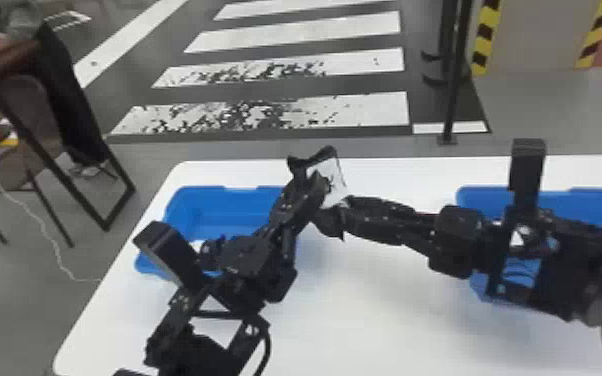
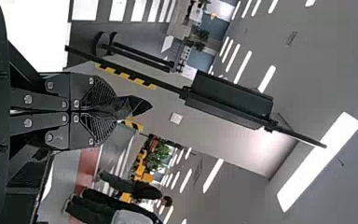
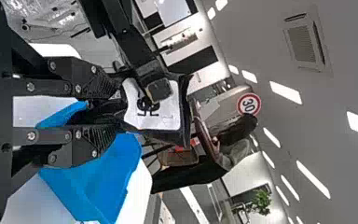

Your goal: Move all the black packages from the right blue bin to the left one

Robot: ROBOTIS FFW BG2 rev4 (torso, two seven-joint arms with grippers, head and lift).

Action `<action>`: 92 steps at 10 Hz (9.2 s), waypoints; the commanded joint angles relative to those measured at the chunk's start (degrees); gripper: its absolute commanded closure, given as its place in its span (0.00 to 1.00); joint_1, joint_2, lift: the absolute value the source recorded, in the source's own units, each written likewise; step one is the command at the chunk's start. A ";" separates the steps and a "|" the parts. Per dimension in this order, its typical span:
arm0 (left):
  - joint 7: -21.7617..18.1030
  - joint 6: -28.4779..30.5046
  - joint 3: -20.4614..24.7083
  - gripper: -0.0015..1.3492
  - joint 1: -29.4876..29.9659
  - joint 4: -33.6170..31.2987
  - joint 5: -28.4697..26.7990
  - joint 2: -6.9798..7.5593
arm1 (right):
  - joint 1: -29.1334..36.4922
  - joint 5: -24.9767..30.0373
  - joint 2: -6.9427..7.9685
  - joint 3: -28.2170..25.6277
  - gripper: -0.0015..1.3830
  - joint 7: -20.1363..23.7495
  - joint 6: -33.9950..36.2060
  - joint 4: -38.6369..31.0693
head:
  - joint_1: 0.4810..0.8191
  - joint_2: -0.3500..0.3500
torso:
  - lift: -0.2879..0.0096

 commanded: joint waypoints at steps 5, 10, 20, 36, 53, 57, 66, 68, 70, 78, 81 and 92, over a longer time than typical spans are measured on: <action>7.78 -16.31 12.25 0.90 -12.67 27.02 -21.33 -1.36 | 4.20 -1.21 0.37 -6.63 0.08 0.10 -1.74 3.89 | 0.63 0.96 | 0.50; 4.71 -23.91 11.91 0.06 -13.37 33.35 -17.91 -1.09 | 6.87 5.64 0.73 -14.40 0.08 -0.60 -0.05 1.08 | 0.63 0.97 | 0.50; 4.09 -22.36 1.97 0.13 0.69 12.96 -1.34 -1.01 | -1.57 28.27 3.01 -22.17 0.07 -15.02 15.98 15.14 | 0.63 0.46 | 0.50; 4.01 -24.33 3.34 0.13 2.10 12.96 -1.34 -1.62 | 9.12 14.44 3.80 -30.85 0.81 -10.54 9.65 4.60 | 0.63 0.51 | 0.50; 0.05 -10.83 -8.54 0.83 -3.11 9.58 3.23 2.07 | -2.27 -14.92 1.25 -2.52 0.81 3.00 5.01 9.80 | 0.63 0.72 | 0.50; 0.14 -4.78 -6.26 0.90 -2.54 5.50 -3.62 1.81 | -3.54 -15.61 1.25 -1.72 0.81 2.47 2.62 11.49 | 0.63 0.74 | 0.50; 11.12 -9.70 16.71 0.75 -17.17 33.21 -37.56 -0.74 | 0.40 -13.89 0.99 -6.06 0.10 2.30 -2.44 15.85 | 0.63 1.00 | 0.50; 7.87 -15.33 14.31 0.01 -13.65 32.64 -22.93 -0.92 | 5.74 -1.67 1.25 -16.00 0.10 -2.10 2.34 5.58 | 0.63 1.00 | 0.50; 5.50 -15.47 9.40 0.15 -8.59 24.07 -13.56 -1.01 | 12.63 14.90 3.10 -27.20 0.10 -12.91 18.37 -15.79 | 0.63 0.89 | 0.50; 3.57 -14.77 0.83 0.17 -3.81 16.47 -5.91 -0.39 | -8.32 31.12 2.48 -23.31 0.13 -27.15 61.63 -4.83 | 0.63 0.37 | 0.50; 3.48 -15.47 0.60 0.17 -3.81 16.47 -5.91 -0.30 | -10.85 32.61 2.22 -22.97 0.15 -28.11 61.63 2.21 | 0.63 0.34 | 0.50; 3.39 -17.72 0.94 0.17 -3.11 16.47 -5.68 -0.30 | -8.04 28.95 2.57 -23.89 0.29 -37.25 61.63 7.41 | 0.63 0.28 | 0.50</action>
